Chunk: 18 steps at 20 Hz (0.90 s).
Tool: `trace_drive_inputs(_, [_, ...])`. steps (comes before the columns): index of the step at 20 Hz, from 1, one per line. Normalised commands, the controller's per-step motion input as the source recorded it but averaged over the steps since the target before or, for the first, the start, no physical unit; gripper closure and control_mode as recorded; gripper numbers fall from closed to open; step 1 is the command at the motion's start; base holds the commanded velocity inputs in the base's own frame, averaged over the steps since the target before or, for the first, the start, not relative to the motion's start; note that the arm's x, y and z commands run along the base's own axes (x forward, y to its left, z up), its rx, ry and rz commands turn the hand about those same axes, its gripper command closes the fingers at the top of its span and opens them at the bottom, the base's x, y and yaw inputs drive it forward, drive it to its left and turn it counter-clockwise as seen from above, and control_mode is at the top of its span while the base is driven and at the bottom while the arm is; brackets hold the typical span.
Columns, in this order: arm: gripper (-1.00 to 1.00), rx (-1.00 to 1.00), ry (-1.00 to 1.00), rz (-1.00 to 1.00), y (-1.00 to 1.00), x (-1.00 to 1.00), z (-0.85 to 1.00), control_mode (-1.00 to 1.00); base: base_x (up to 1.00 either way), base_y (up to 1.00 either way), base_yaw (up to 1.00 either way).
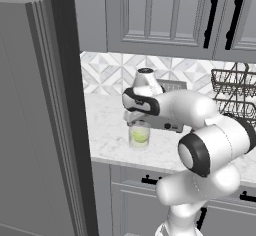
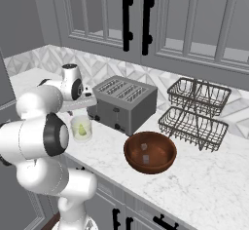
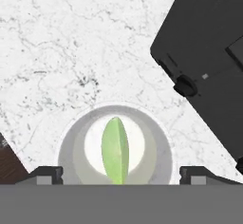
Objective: Grab a lemon wedge from the fridge and one ice cube from the ice bowl, and put them in the glass of lemonade.
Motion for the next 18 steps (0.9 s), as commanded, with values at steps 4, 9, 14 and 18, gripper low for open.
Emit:
trace_drive_inputs(4, [-1.0,0.1,-0.06,-0.02,-0.28,-0.1,0.13,-1.0,0.0,0.0,0.0])
trace_drive_inputs(9, [-1.0,0.11,-0.1,-0.05,-0.29,-0.17,0.06,-1.0,0.0,0.0,0.0])
trace_drive_inputs(14, [-1.0,0.06,-0.11,-0.08,-0.25,-0.3,0.0,-1.0,0.0,0.0,0.0])
trace_drive_inputs(18, [-1.0,-0.06,0.03,-0.06,-0.48,-0.16,0.19,-1.0,0.0,0.0,0.0])
